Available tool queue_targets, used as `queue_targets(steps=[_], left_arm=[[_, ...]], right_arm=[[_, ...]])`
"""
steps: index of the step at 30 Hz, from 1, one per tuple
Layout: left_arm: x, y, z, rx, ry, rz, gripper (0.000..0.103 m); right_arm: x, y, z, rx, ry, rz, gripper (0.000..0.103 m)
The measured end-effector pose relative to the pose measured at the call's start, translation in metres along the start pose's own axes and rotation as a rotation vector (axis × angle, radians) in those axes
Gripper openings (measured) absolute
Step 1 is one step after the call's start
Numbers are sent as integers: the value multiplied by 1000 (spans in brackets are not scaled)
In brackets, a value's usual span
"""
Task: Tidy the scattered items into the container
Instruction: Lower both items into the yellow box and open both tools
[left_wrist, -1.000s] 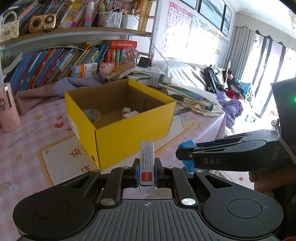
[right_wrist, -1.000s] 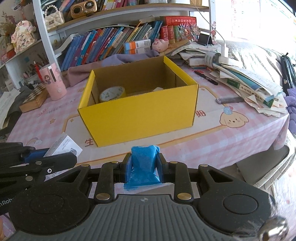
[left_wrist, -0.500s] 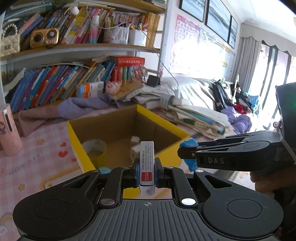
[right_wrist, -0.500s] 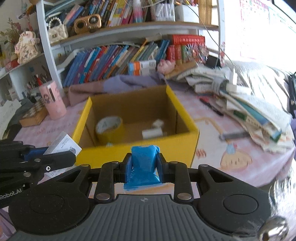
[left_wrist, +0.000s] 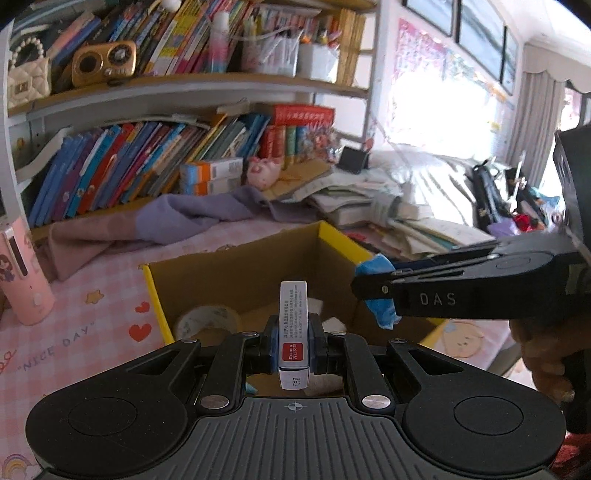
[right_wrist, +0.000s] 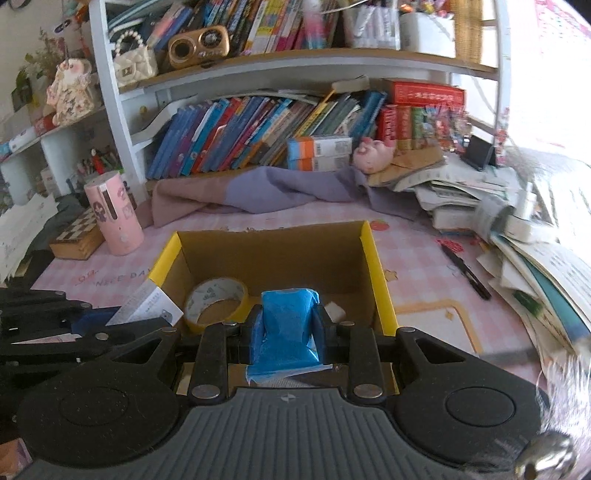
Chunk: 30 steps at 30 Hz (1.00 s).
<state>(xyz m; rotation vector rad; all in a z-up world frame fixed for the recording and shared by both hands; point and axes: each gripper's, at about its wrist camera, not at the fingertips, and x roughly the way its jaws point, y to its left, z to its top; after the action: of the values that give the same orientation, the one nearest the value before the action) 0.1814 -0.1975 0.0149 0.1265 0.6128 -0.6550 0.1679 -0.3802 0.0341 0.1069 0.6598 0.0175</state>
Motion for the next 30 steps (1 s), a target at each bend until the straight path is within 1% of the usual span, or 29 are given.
queue_targets(steps=[5, 8, 11, 15, 18, 20, 28, 30], left_arm=[[29, -2, -2, -3, 56, 65, 14], [43, -3, -7, 10, 98, 133, 14], [53, -2, -11, -10, 134, 154, 14], [65, -4, -14, -1, 184, 188, 14], [71, -7, -16, 12, 215, 220, 14], [73, -3, -17, -21, 225, 223, 14], [79, -5, -17, -35, 247, 241, 14], [81, -5, -17, -42, 247, 243, 15]], right_arm=[[35, -13, 15, -49, 44, 42, 26], [57, -18, 22, -82, 67, 63, 26], [79, -19, 28, -105, 113, 91, 26], [108, -15, 33, -138, 191, 134, 26], [122, -8, 35, -192, 226, 156, 26], [129, -4, 36, -217, 247, 170, 26], [151, 3, 31, -235, 334, 209, 26], [152, 2, 32, -229, 337, 216, 26]])
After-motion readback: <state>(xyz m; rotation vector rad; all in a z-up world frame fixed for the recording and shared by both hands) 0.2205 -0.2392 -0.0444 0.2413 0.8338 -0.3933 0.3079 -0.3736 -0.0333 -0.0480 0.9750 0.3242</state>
